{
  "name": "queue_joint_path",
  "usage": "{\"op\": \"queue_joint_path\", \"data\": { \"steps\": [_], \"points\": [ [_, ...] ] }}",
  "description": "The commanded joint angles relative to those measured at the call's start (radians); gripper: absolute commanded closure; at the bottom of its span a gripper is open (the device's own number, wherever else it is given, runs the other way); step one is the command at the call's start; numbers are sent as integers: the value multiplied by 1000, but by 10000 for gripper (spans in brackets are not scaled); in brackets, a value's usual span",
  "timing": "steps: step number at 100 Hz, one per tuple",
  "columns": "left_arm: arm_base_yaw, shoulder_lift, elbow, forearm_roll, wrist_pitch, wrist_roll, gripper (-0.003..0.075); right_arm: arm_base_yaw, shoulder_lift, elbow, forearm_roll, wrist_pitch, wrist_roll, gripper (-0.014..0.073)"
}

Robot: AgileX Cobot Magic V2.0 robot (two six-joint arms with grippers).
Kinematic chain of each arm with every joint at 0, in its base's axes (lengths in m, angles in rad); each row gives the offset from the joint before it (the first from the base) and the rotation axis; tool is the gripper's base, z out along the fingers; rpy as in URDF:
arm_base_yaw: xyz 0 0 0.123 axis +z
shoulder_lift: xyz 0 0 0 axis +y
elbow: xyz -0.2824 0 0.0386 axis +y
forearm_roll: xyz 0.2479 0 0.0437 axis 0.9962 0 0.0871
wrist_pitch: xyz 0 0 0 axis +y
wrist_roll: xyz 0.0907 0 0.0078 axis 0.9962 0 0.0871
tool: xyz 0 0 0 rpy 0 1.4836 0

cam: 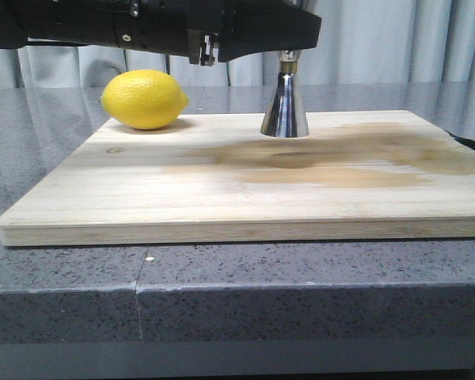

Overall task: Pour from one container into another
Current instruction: 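Move the beaker over the jigger held by the left gripper, then tilt the beaker with the right gripper, pouring liquid into the jigger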

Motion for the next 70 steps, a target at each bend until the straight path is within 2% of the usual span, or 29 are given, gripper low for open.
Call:
{"op": "queue_joint_path", "data": {
  "steps": [1,15,33,70],
  "points": [
    [-5,-52,-33,-81,59,-6,512,1,-32,-36,-19,-63,-55,307],
    [-5,-52,-33,-81,59,-6,512,1,-32,-36,-19,-66,-131,307],
    [-5,-52,-33,-81,59,-6,512,1,-32,-36,-21,-94,-148,307],
    [-5,-52,-33,-81,59,-6,512,1,-32,-36,-23,-113,-335,307]
  ]
}}
